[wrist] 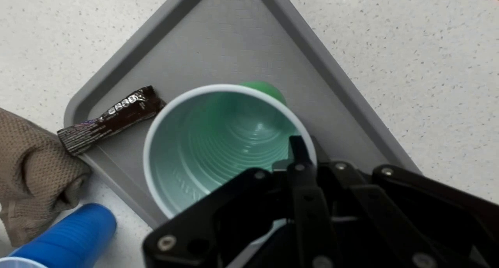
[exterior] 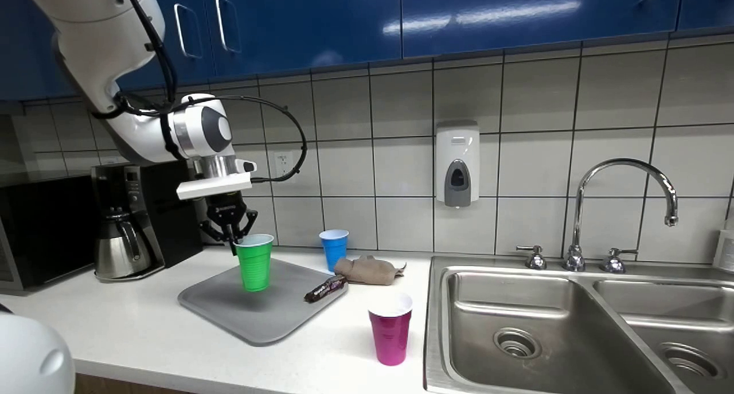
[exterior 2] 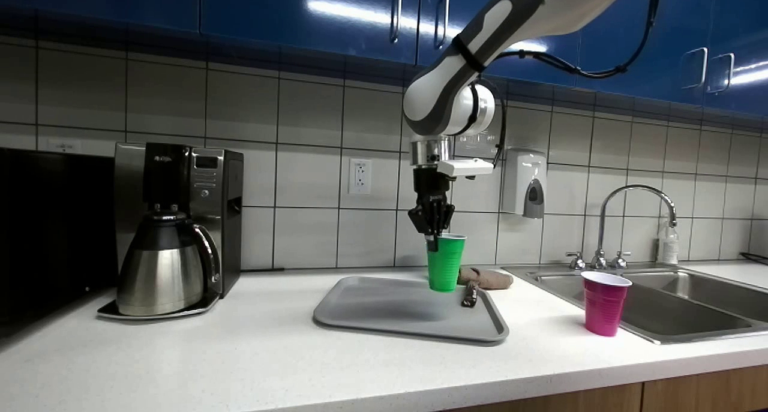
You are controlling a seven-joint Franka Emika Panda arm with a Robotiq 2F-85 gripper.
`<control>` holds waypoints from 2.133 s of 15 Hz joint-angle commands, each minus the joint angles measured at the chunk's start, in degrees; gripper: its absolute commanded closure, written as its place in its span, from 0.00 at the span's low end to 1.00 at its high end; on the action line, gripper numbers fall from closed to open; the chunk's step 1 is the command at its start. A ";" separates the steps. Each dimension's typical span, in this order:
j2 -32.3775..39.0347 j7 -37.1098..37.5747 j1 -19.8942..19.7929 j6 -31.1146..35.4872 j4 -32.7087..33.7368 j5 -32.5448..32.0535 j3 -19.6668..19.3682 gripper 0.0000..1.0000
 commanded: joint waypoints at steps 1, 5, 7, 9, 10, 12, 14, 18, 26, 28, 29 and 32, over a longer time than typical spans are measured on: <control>0.52 1.17 0.70 -0.31 0.59 -0.21 1.27 0.99; 2.04 1.24 1.93 -0.61 1.79 -0.55 1.92 0.99; 2.92 1.28 2.45 -0.59 2.37 -0.74 2.17 0.99; 3.95 1.44 2.93 -1.06 3.20 -0.92 2.35 0.99; 4.22 1.42 3.15 -1.33 3.30 -0.82 2.51 0.99; 4.87 1.35 3.48 -1.50 3.31 -0.60 2.71 0.99; 5.75 1.57 3.90 -1.37 3.55 -0.78 2.79 0.99; 7.53 1.39 4.46 -1.16 4.42 -0.68 2.81 0.99; 7.76 0.27 4.05 3.18 3.46 -0.40 2.86 0.99; 7.76 0.26 4.07 5.79 2.95 -0.79 2.77 0.99; 7.84 0.12 4.07 6.61 2.89 -0.93 2.73 0.99; 8.35 0.04 4.10 8.97 2.59 -1.48 2.53 0.99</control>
